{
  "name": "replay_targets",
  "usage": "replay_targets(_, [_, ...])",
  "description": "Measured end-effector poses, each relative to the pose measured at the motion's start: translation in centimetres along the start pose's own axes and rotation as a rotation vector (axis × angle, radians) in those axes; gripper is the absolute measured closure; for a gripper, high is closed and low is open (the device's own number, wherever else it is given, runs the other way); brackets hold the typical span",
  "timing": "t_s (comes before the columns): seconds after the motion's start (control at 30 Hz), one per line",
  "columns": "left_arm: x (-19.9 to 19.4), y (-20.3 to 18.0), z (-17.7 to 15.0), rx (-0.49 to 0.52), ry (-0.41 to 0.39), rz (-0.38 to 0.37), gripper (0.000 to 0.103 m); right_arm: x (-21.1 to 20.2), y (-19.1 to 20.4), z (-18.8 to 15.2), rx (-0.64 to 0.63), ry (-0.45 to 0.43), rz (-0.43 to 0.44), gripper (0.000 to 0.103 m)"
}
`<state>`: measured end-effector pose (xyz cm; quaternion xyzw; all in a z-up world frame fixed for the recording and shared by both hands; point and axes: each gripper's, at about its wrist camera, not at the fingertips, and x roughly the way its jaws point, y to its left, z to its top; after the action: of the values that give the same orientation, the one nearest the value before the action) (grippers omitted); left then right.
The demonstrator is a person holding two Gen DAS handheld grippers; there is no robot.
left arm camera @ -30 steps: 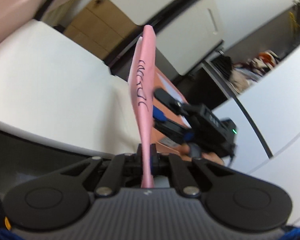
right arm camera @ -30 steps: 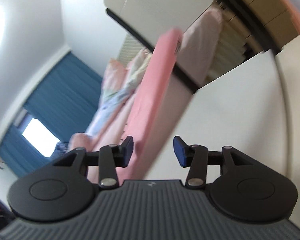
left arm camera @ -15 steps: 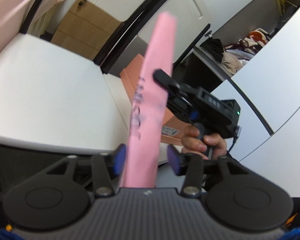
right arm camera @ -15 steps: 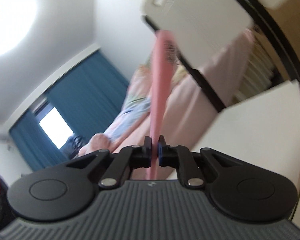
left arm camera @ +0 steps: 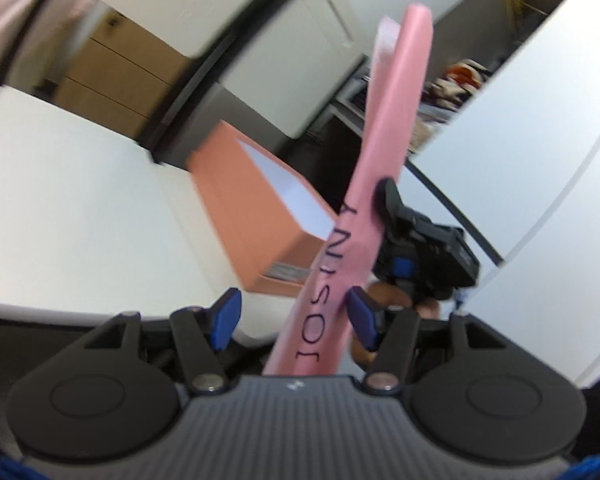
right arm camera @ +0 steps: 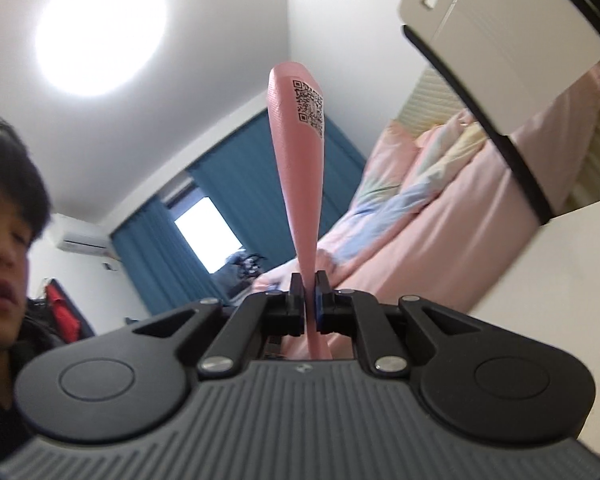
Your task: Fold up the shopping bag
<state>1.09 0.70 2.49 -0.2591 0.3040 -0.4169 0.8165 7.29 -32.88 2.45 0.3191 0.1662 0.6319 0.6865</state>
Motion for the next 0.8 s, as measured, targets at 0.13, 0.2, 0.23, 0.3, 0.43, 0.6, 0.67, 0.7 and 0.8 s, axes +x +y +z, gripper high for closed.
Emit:
replay_targets(0.13, [0.8, -0.4, -0.5, -0.002, 0.043, -0.036, 0.086, -0.1, 0.5, -0.2, 0.003, 0.013, 0.030, 0.094])
replay_targets(0.2, [1.0, -0.6, -0.7, 0.000, 0.038, -0.009, 0.098, -0.3, 0.4, -0.4, 0.004, 0.022, 0.024, 0.093])
replay_targets(0.23, [1.0, -0.6, -0.7, -0.007, 0.029, 0.001, 0.099, -0.3, 0.5, -0.4, 0.000, 0.025, 0.018, 0.092])
replay_targets(0.3, [0.7, -0.6, -0.6, -0.012, -0.003, 0.043, 0.099, -0.2, 0.4, -0.6, -0.010, 0.030, 0.006, 0.090])
replay_targets(0.43, [0.0, -1.4, -0.3, 0.052, -0.077, 0.207, 0.099, 0.4, 1.3, -1.0, -0.103, 0.092, -0.044, 0.084])
replay_targets(0.6, [0.2, -4.5, -1.0, 0.322, -0.185, 0.601, 0.100, 1.1, 1.9, -2.0, -0.249, 0.118, -0.238, 0.079])
replay_targets(0.67, [0.5, -6.1, -1.7, 0.468, -0.228, 0.784, 0.100, 1.1, 2.1, -2.1, -0.300, 0.120, -0.300, 0.079])
replay_targets(0.7, [0.8, -6.6, -1.9, 0.522, -0.236, 0.846, 0.100, 1.2, 2.5, -2.1, -0.351, 0.117, -0.345, 0.079])
replay_targets(0.8, [1.7, -7.3, -2.5, 0.654, -0.233, 0.993, 0.100, 1.6, 3.8, -2.5, -0.529, 0.114, -0.484, 0.079])
